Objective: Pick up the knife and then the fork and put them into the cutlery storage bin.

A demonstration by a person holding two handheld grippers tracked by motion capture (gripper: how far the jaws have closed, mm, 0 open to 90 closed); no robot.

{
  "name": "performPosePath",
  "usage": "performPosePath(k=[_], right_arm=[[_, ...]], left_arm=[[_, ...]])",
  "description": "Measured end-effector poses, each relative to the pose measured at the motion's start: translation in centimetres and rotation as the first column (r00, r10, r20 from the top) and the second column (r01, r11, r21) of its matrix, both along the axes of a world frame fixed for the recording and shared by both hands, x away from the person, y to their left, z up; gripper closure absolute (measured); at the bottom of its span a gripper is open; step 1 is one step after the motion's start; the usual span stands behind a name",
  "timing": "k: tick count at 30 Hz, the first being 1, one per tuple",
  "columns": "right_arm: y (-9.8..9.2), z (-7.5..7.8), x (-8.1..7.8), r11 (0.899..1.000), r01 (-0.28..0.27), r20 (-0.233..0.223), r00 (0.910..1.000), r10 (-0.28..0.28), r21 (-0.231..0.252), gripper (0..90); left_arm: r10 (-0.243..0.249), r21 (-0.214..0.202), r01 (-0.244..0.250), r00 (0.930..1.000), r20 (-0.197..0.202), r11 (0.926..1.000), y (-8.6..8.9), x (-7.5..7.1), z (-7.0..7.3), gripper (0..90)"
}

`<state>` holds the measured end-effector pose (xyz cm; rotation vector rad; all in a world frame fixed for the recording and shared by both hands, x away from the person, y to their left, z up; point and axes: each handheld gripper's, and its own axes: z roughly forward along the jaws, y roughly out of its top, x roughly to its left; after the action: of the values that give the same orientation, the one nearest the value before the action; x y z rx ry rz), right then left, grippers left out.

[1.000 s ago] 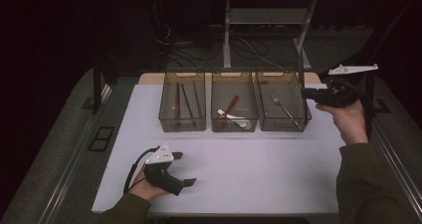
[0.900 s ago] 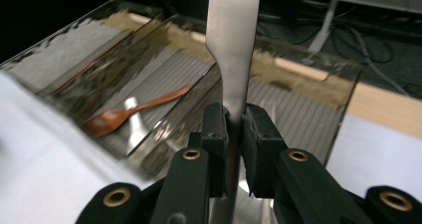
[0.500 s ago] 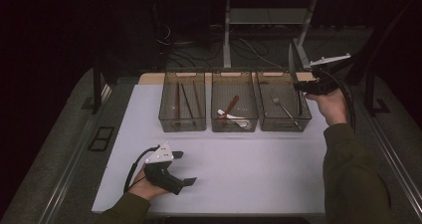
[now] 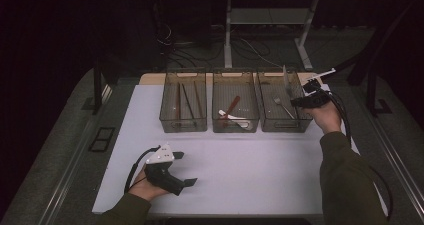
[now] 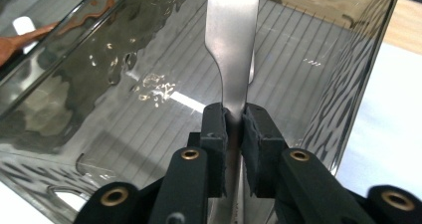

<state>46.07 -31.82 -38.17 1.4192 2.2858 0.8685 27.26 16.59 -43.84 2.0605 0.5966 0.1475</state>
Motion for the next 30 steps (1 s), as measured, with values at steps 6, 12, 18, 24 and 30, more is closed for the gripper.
performPosePath(k=[6,12,18,24,30], right_arm=[[-0.6,0.3,-1.2,0.994,0.016,0.048,0.9986,-0.021,0.108,43.6],[-1.3,0.5,-3.4,0.980,0.017,0.140,0.9891,-0.046,0.198,28.5],[-0.9,0.6,-5.6,0.979,0.034,0.205,0.9758,-0.077,0.203,17.7],[-0.6,0.4,-8.5,0.973,-0.013,0.273,0.9607,-0.052,0.230,13.9],[0.3,-0.2,-11.2,0.967,-0.081,0.299,0.9542,0.005,0.242,13.0]], left_arm=[[0.000,0.003,0.000,1.0000,0.000,1.0000,0.0,0.0,0.0,0.0],[0.008,0.009,-0.008,1.0000,-0.003,0.9999,0.1,0.1,-0.1,0.0],[0.020,0.010,-0.020,0.9998,-0.001,0.9998,0.1,0.1,0.0,0.0],[0.024,0.012,-0.024,0.9997,0.000,0.9997,0.2,0.2,0.0,0.0],[0.028,0.009,-0.028,0.9996,0.000,0.9996,0.3,0.2,0.0,0.0]])
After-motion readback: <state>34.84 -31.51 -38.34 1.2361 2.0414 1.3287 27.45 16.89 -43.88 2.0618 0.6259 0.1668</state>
